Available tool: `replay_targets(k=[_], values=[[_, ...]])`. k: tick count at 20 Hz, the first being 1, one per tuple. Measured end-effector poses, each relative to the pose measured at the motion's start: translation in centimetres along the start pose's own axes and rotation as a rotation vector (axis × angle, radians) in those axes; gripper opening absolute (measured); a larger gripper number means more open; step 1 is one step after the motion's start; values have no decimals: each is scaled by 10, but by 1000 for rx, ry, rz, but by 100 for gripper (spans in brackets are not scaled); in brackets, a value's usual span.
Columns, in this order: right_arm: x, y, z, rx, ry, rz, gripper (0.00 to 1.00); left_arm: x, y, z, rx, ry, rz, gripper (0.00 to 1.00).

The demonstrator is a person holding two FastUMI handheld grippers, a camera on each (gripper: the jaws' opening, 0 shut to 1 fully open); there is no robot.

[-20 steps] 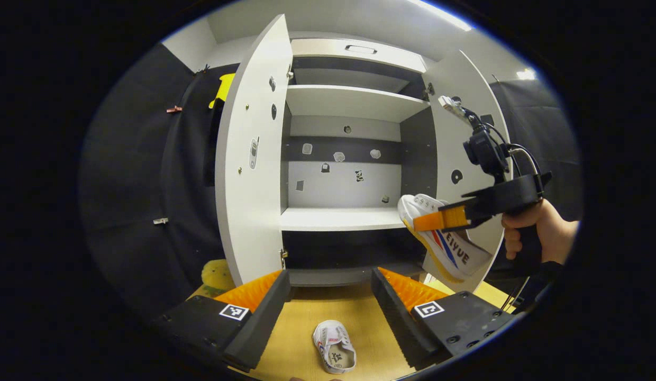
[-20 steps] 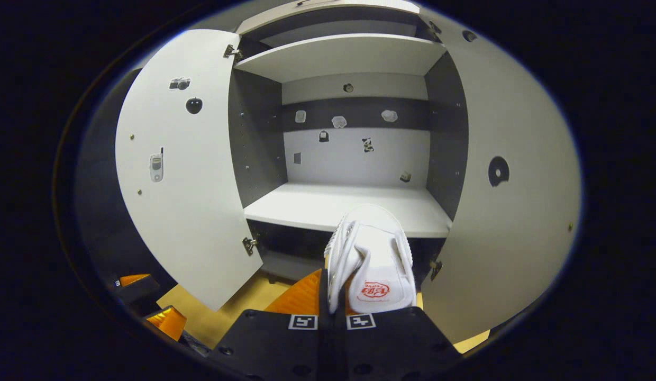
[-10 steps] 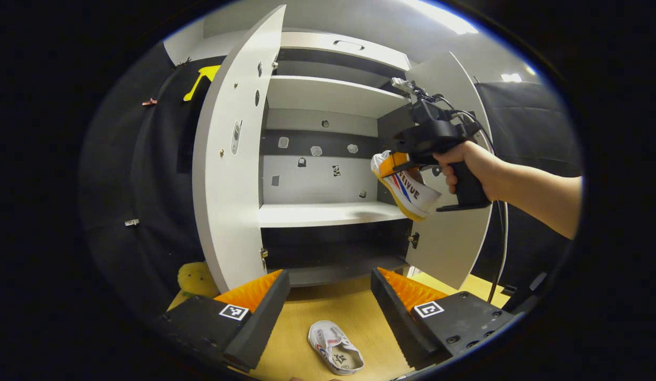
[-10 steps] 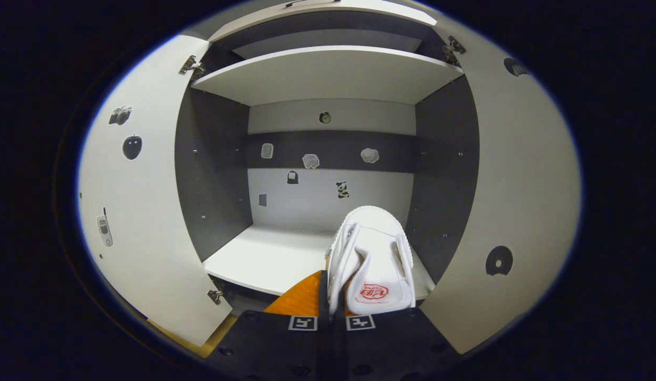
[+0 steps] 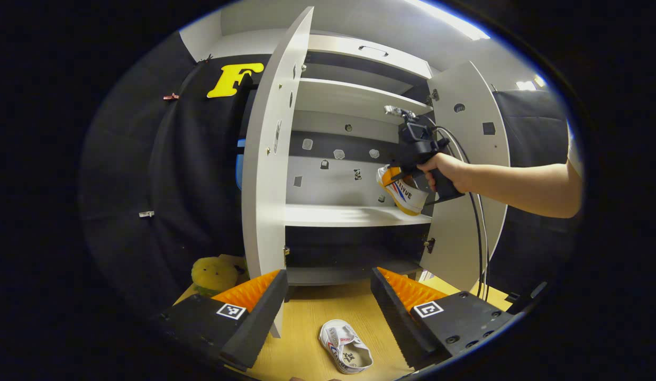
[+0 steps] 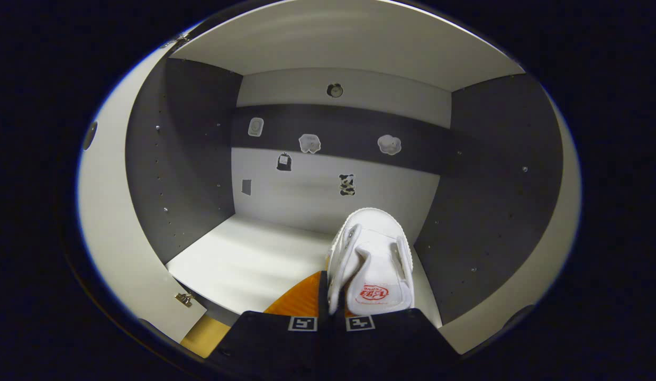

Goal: Grab one shoe with the right hand and put it into the shoe cabinet, grab the other shoe with the left hand and put it into the shoe cabinet; then close the right door with the right hand and the left door with the left hand.

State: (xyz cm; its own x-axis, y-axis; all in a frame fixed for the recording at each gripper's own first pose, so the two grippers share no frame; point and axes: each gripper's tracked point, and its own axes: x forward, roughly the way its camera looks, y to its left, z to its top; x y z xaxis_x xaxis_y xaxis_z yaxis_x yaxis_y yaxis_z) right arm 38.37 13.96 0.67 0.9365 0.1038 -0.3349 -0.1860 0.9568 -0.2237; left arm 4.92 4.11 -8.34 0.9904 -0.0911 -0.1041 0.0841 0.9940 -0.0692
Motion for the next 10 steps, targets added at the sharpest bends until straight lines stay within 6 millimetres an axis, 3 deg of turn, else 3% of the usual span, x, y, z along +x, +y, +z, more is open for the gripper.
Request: replay_targets(k=[6,8,10], values=[[70,-3,-31,-39,135,29,5,-11,-17,-3,17,5,69,98],[86,-3,-29,-23,168,37,9,-12,-26,-2,13,6,89,98],[103,-7,-23,-46,178,20,5,-14,-33,-1,15,4,106,98]])
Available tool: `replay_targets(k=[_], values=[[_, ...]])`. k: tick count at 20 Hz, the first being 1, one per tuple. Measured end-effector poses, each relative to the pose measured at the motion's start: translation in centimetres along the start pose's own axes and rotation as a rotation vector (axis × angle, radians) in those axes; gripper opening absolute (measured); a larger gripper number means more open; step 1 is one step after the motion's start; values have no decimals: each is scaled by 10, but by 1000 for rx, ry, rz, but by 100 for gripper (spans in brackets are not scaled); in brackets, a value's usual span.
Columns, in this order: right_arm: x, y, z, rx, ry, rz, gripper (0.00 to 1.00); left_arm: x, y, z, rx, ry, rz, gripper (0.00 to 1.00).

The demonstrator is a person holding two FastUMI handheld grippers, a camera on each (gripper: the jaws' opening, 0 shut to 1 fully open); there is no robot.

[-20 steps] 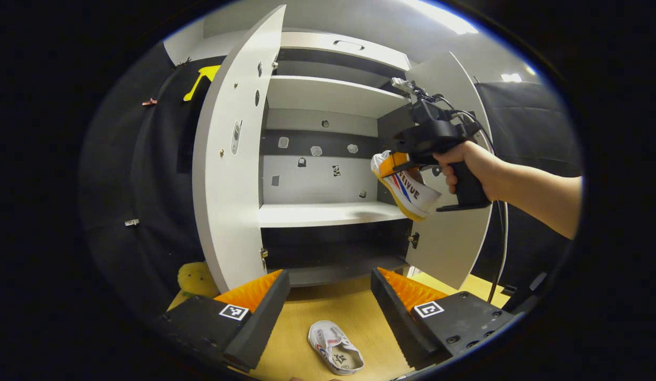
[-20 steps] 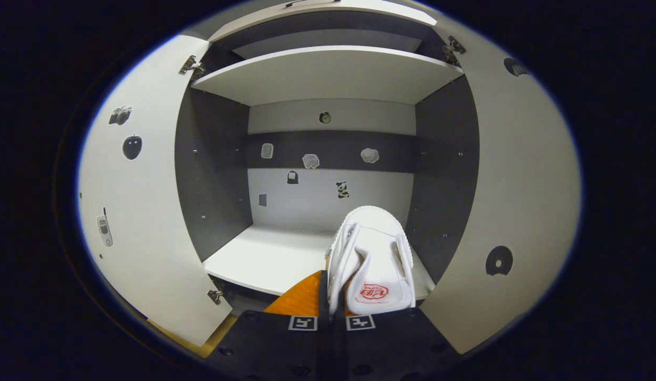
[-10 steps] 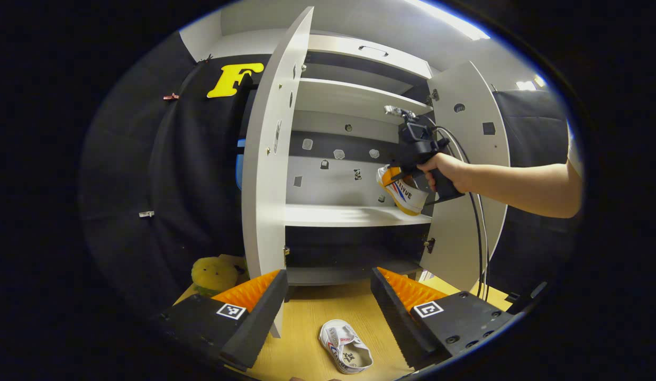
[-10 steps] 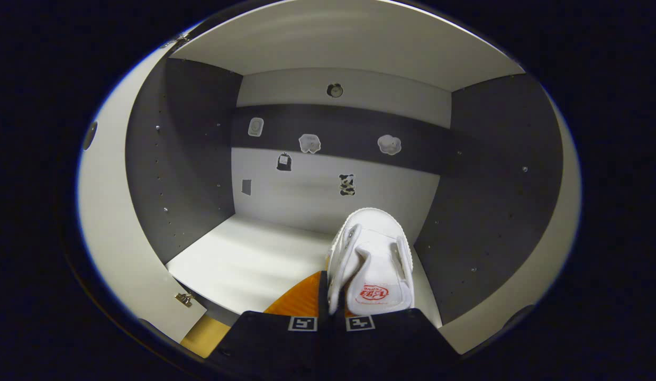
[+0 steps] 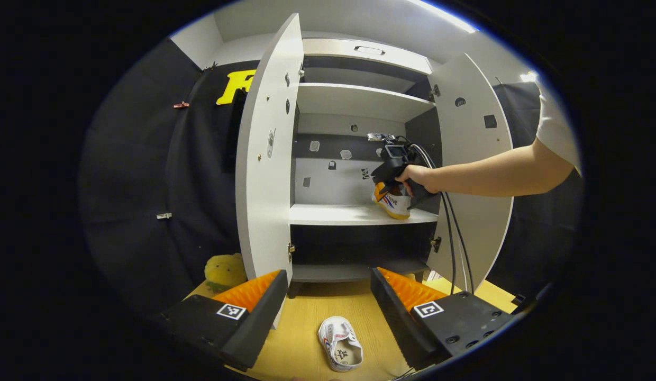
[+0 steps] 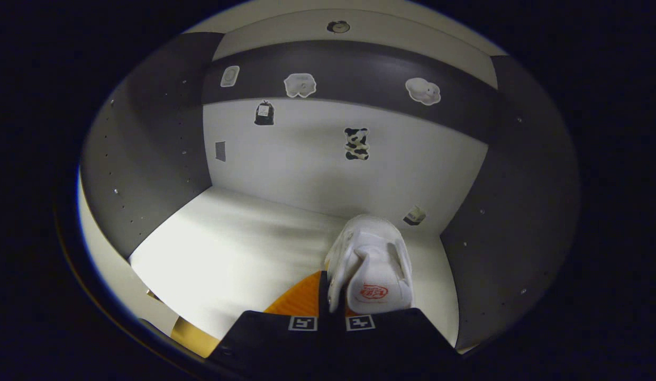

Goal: Grab one shoe with the right hand and put it into the shoe cabinet, grab the other shoe with the left hand and put it into the shoe cabinet; then close the right door with the right hand and the left door with the left hand.

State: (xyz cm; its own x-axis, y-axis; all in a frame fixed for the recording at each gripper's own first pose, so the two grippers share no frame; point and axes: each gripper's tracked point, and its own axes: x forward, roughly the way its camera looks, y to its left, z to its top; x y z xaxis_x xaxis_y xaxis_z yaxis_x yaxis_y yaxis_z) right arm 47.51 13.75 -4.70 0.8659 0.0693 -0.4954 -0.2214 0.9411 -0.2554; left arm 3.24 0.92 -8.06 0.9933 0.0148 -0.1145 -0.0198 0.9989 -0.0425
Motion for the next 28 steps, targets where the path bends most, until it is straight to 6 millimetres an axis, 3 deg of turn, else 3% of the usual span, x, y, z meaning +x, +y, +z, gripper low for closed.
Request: replay_targets(k=[4,9,10,11,12,16,18,24,28], values=[[24,13,-5,43,71,21,5,-2,-5,4,31,-5,44,99],[23,14,-5,34,75,3,12,-7,-1,8,24,-15,92,98],[17,16,-6,52,76,16,22,-8,0,7,21,-12,96,99],[13,16,-3,63,65,22,24,-7,0,7,18,-11,99,99],[9,17,-1,72,50,30,46,-7,-1,7,15,-9,100,99],[-25,30,12,83,-10,65,94,-8,1,7,17,-12,92,99],[-46,32,24,51,-54,62,99,-9,1,7,11,-12,81,99],[-123,36,54,66,-193,75,99,-15,18,5,7,-24,46,99],[-185,38,54,139,-314,86,99,-18,23,0,10,-25,3,99]])
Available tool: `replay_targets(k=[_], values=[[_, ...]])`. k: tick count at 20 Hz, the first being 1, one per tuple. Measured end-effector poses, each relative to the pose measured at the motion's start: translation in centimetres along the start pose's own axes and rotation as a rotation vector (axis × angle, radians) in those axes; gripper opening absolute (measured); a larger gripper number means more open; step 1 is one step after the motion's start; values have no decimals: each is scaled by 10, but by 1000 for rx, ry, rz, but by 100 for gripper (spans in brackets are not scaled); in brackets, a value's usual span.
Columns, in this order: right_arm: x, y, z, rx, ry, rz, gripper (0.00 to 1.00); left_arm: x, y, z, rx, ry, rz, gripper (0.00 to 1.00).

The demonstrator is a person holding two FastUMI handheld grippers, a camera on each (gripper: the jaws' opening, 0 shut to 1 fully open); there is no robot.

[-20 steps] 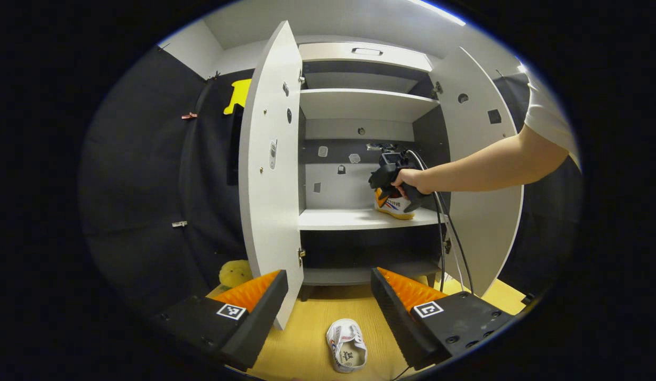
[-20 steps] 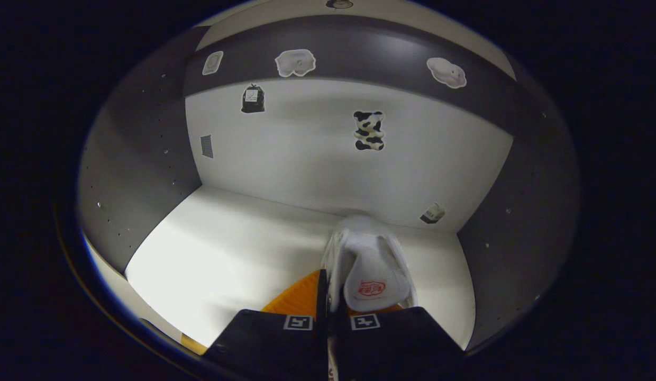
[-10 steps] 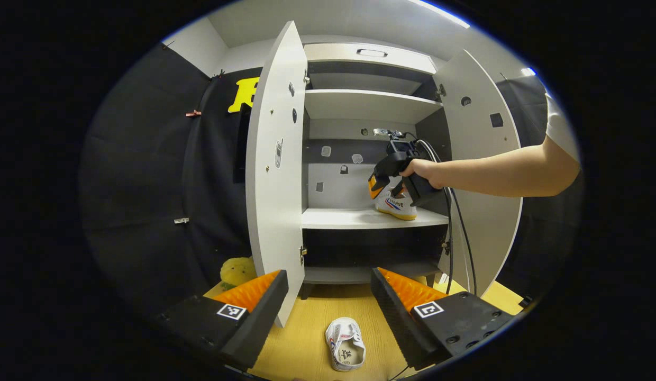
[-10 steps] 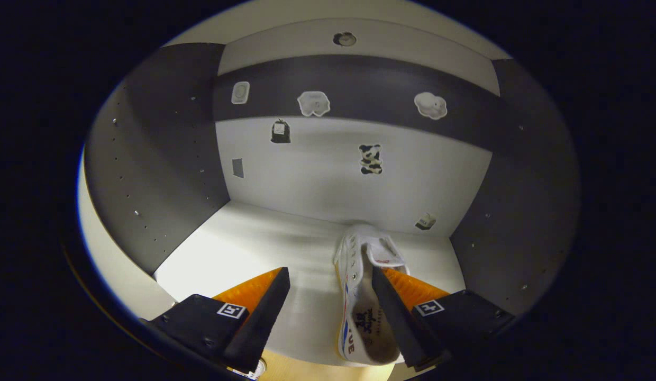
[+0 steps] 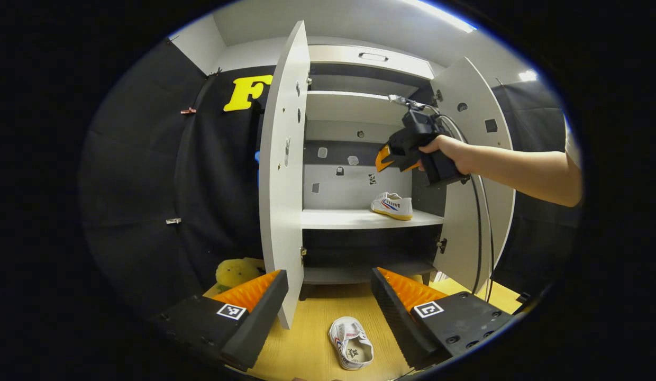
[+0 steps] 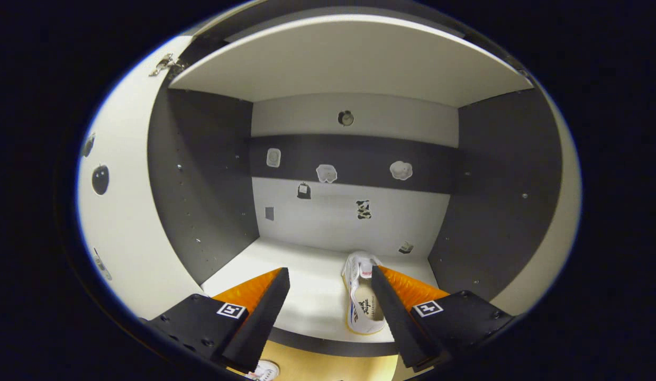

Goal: Grab one shoe with the right hand and put it into the shoe cabinet, grab the other shoe with the left hand and put it into the shoe cabinet; then close the right door with the right hand and the left door with the left hand.

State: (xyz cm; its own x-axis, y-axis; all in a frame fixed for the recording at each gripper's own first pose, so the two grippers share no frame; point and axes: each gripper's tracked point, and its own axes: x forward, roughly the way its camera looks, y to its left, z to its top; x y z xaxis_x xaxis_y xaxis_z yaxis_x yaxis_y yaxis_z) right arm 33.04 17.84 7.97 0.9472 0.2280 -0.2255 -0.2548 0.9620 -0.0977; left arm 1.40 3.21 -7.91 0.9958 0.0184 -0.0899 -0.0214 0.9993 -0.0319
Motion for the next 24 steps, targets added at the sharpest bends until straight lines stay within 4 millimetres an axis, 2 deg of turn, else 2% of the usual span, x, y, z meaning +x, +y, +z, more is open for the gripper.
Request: replay_targets(k=[3,6,8,10,13,18,24], values=[[-45,-5,-12,21,-64,-27,98,-3,-1,-7,4,9,-46,98],[-87,-2,-34,102,-95,-33,98,-6,-2,-15,16,13,-83,99],[-111,-9,-46,109,-147,-51,98,-7,-2,-25,27,32,-97,99],[-135,-15,-67,95,-187,-89,98,-7,-4,-36,12,57,-115,99],[-165,-15,-106,80,-186,-118,97,-6,-4,-55,-19,102,-128,99],[-203,-21,-175,89,-99,-158,97,-2,-2,-102,-29,199,-136,99],[-246,-44,-254,118,39,-231,97,12,-8,-180,-107,362,-138,98]])
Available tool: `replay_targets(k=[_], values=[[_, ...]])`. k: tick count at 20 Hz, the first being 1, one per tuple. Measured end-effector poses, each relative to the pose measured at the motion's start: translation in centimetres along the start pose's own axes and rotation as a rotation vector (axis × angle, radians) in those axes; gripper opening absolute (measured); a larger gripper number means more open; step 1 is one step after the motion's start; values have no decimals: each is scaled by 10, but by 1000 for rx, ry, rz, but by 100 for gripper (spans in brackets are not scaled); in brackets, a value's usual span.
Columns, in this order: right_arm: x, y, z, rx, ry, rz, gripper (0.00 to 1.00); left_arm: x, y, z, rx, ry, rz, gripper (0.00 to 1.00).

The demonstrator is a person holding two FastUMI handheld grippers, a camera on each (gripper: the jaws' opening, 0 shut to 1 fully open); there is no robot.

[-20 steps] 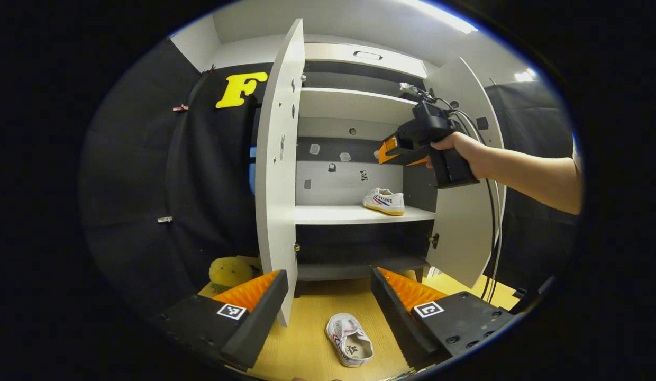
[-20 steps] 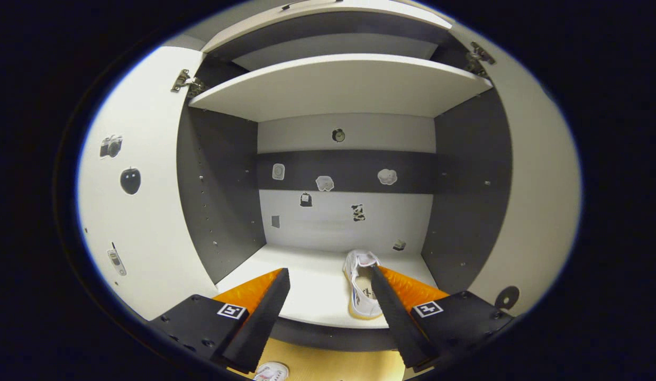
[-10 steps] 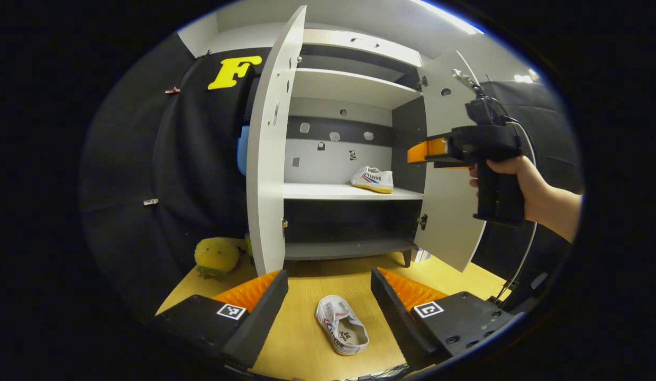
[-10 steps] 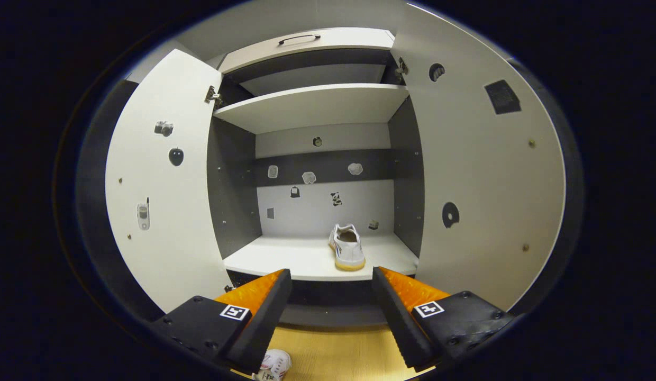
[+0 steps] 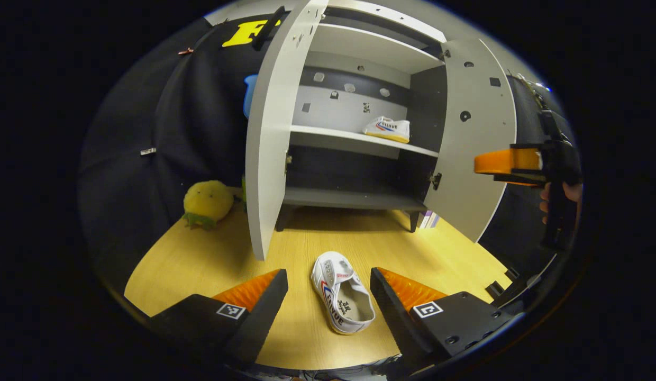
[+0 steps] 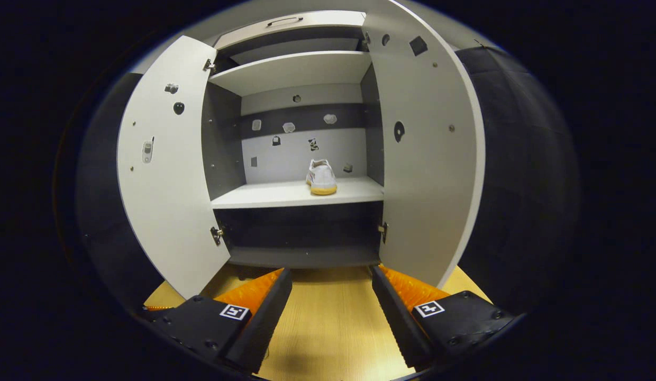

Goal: Grab one shoe with the right hand and put it into the shoe cabinet, grab the other shoe with the left hand and put it into the shoe cabinet; then close the right door with the right hand and the left door with the left hand.

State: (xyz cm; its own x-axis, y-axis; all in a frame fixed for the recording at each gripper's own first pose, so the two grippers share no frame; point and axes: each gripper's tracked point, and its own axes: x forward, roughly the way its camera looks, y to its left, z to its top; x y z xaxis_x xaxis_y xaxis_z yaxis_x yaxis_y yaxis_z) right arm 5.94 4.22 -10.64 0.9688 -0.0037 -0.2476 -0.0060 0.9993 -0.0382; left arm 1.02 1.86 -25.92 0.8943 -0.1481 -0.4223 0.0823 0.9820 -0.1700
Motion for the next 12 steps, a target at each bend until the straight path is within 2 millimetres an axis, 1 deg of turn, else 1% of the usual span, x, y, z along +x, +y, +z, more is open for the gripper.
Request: replay_targets(k=[2,4,7,12], values=[[-14,-13,-20,8,30,-34,98,20,-2,-22,36,64,-16,96],[-28,-22,-31,12,36,-65,97,37,-3,-41,70,112,-29,95],[-47,-34,-47,2,60,-109,98,64,0,-61,113,161,-24,96],[-70,-39,-67,-1,115,-132,98,105,11,-81,137,217,-2,96]])
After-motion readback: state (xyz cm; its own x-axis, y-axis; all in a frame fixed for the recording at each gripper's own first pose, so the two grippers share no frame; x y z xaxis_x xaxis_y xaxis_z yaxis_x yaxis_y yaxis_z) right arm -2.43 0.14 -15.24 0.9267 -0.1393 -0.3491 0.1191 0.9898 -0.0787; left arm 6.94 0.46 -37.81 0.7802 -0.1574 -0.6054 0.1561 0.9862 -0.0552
